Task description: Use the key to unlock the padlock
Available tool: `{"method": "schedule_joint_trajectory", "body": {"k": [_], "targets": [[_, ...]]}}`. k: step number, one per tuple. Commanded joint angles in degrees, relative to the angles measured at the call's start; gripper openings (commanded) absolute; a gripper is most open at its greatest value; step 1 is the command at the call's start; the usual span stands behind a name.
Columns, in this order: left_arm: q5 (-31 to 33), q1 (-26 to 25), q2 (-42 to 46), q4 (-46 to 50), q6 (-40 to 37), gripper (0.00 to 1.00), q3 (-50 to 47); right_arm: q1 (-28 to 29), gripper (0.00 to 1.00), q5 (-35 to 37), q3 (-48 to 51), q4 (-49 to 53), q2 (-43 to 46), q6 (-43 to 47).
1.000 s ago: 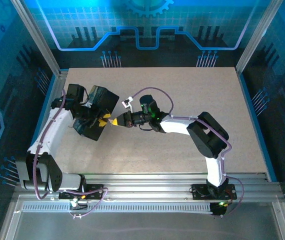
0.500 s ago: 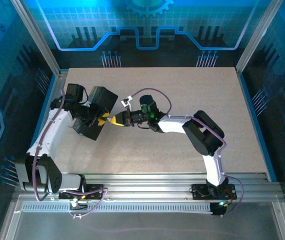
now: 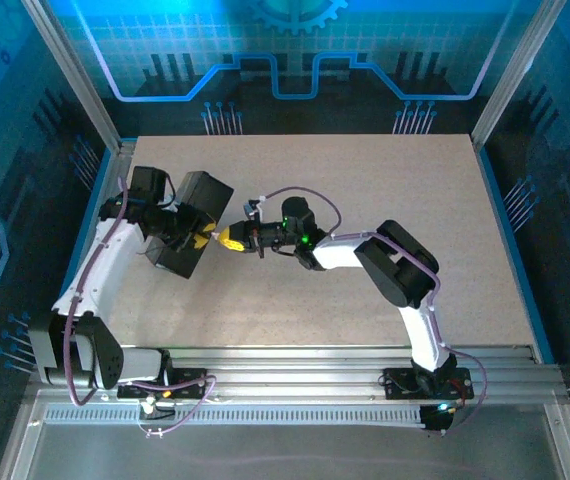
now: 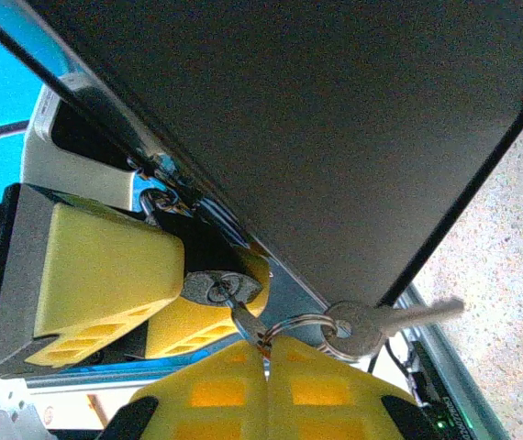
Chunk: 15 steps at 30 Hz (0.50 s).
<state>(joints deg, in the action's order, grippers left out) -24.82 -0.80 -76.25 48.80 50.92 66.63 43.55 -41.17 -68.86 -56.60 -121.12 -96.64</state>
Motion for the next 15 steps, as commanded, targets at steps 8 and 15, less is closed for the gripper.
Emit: {"method": "schedule_joint_trajectory", "body": {"k": [8, 15], "targets": [[-10.2, -3.0, 1.5, 1.2, 0.7, 0.00, -1.9, 4.0, 0.05, 5.2, -1.4, 7.2, 11.3, 17.5], [-10.7, -3.0, 2.6, 1.2, 0.8, 0.00, -1.8, 4.4, 0.09, 6.4, 0.2, 5.7, 10.3, 22.1]]}}
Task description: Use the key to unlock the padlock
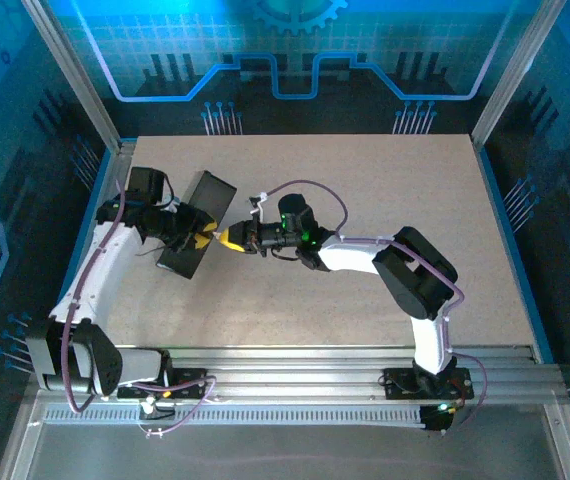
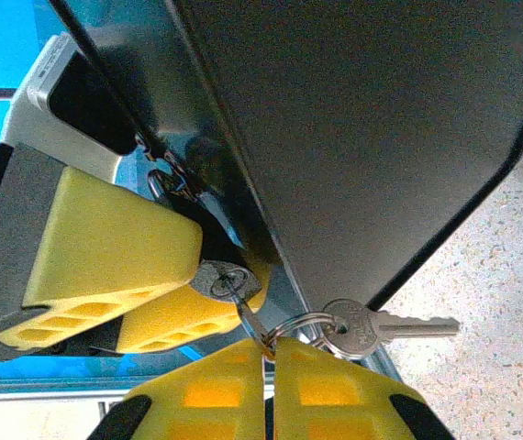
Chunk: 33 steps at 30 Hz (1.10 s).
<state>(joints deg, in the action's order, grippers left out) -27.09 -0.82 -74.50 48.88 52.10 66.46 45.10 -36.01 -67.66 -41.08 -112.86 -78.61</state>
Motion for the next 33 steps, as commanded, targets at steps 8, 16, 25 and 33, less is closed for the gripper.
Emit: {"method": "schedule_joint_trajectory", "body": {"k": [8, 16, 25, 33], "targets": [[-9.1, -2.9, 0.9, 0.4, -0.6, 0.00, -3.4, 2.9, 0.06, 0.6, 1.0, -12.4, 2.0, 15.9], [-9.1, -3.0, 0.4, 0.6, -1.2, 0.00, -2.8, 2.6, 0.00, -1.6, 2.0, -6.6, 5.4, 26.4], [-9.5, -3.4, 0.4, -0.1, -1.1, 0.00, -4.2, 5.8, 0.00, 0.6, -5.0, 19.4, 11.6, 49.0], [-11.1, -4.1, 0.1, -0.5, -2.2, 0.00, -3.9, 1.6, 0.00, -11.6, -7.3, -4.6, 2.3, 19.7]]}}
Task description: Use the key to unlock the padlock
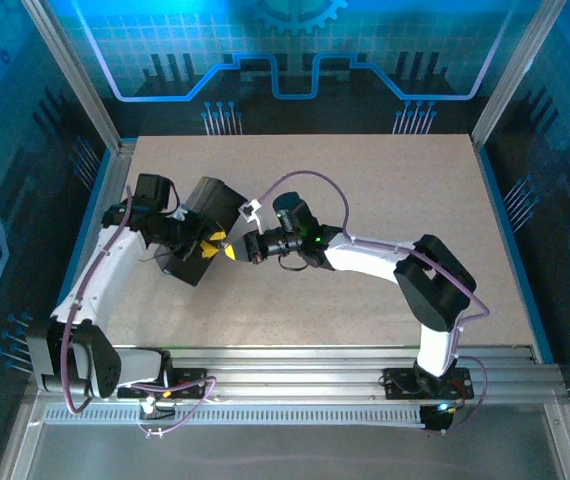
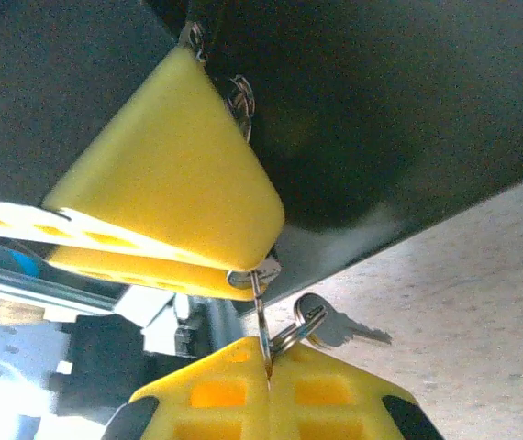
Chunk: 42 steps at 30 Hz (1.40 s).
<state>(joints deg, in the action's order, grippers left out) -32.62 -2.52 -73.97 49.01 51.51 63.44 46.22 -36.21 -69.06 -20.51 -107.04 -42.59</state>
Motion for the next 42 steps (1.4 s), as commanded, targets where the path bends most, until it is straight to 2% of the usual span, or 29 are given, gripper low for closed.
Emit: {"method": "schedule_joint_trajectory", "body": {"k": [1, 3, 5, 7, 13, 17, 21, 26, 33, 42], "targets": [[-5.8, -2.5, -0.4, -0.6, -2.0, 0.00, -0.8, -0.1, 0.00, -11.8, -5.9, -29.6, -4.7, -21.0], [-6.0, -2.6, -0.4, -0.5, -2.6, 0.00, -0.6, -1.5, 0.00, -12.1, -6.7, -39.2, -7.6, -32.3], [-6.0, -2.7, -0.6, -0.2, -3.2, 0.00, -0.5, -2.2, 0.00, -12.7, -8.1, -42.8, -9.5, -38.6], [-6.2, -2.7, -0.7, -0.3, -3.3, 0.00, -0.6, -2.4, 0.00, -13.2, -8.7, -43.4, -9.8, -40.1], [-5.8, -2.5, -0.9, 0.1, -3.1, 0.00, -0.2, -1.8, 0.00, -11.5, -6.8, -18.9, -3.1, -18.6], [-4.6, -0.1, -0.4, 0.3, -1.7, 0.00, 0.2, -2.9, 0.16, -10.6, -4.4, -13.5, 0.0, -13.8], [-4.3, 1.9, -0.2, 0.9, -1.6, 0.00, 0.5, -4.5, 0.27, -9.8, -2.2, -4.7, 3.0, -6.5], [-3.9, 2.6, -0.1, 0.3, -1.2, 0.00, 0.5, -5.3, 0.33, -8.8, -1.0, 6.8, 6.5, 3.6], [-4.5, 2.5, -0.4, -1.0, -0.5, 0.00, 0.3, -4.5, 0.28, -7.7, -2.0, 8.6, 4.8, 5.3], [-4.7, 2.5, -0.1, -1.2, -0.3, 0.00, 0.4, -3.5, 0.28, -5.2, -5.1, 9.2, 0.9, 5.7]]}}
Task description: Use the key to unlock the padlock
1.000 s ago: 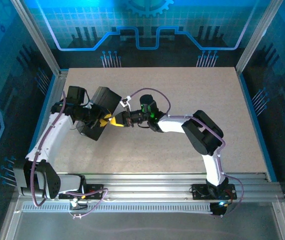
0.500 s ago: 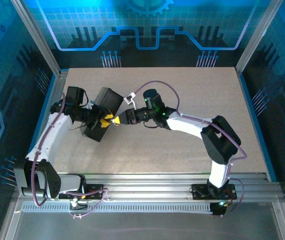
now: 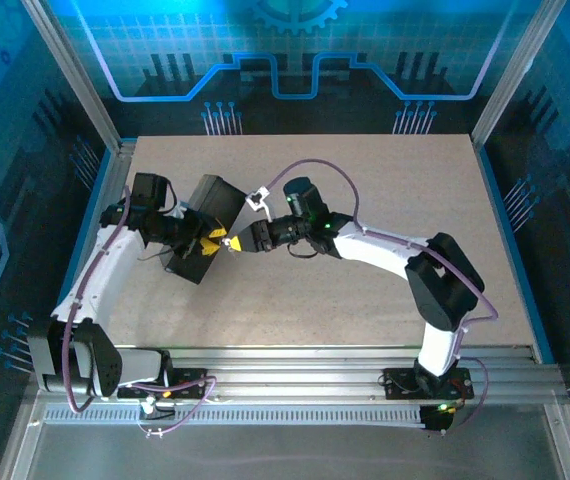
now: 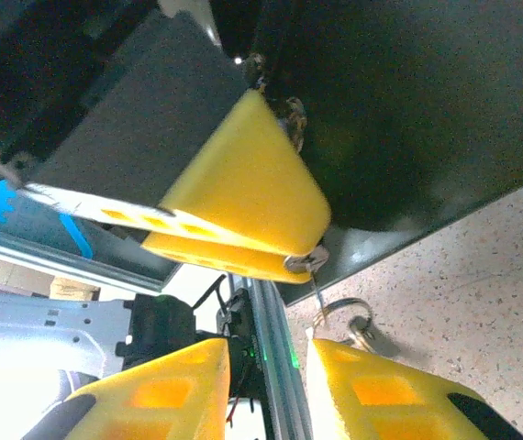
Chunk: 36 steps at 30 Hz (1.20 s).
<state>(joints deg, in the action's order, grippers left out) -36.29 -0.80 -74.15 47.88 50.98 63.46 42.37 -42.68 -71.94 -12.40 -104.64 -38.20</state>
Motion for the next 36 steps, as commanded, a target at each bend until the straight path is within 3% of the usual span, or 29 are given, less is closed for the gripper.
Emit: {"method": "schedule_joint_trajectory", "body": {"k": [1, 8, 14, 23, 25, 27, 32, 36], "targets": [[-1.2, 0.8, 0.2, -0.2, 0.3, 0.00, 0.3, 0.4, 0.27, 1.3, -2.5, 0.9, -1.9, 1.2], [-1.6, 0.8, 0.7, -0.4, 0.6, 0.00, 0.2, 0.4, 0.19, 0.6, -3.4, -2.7, -4.5, -2.4], [-2.1, 0.7, 1.2, -0.8, 0.7, 0.00, -0.4, 0.2, 0.00, -0.7, -3.4, -11.2, -6.9, -9.5], [-2.0, -0.6, 1.1, -0.3, 0.1, 0.00, -0.7, -0.7, 0.00, -3.4, -2.3, -42.4, -13.3, -38.3], [-1.7, -0.5, 1.2, 0.0, 0.1, 0.00, -0.4, -0.6, 0.00, -3.1, -2.3, -38.2, -12.1, -35.1], [-0.9, -0.3, 1.1, 0.6, 0.3, 0.00, 0.4, -0.6, 0.01, -2.0, -1.7, -27.6, -8.9, -26.5], [1.1, 1.0, -0.2, 2.4, 0.8, 0.00, 1.8, -1.1, 0.18, 4.3, 0.5, -0.5, -1.5, -1.5], [1.9, 1.4, -1.6, 3.2, 1.6, 0.00, 2.2, -2.3, 0.36, 6.9, 1.4, 10.5, 2.0, 11.6]]}}
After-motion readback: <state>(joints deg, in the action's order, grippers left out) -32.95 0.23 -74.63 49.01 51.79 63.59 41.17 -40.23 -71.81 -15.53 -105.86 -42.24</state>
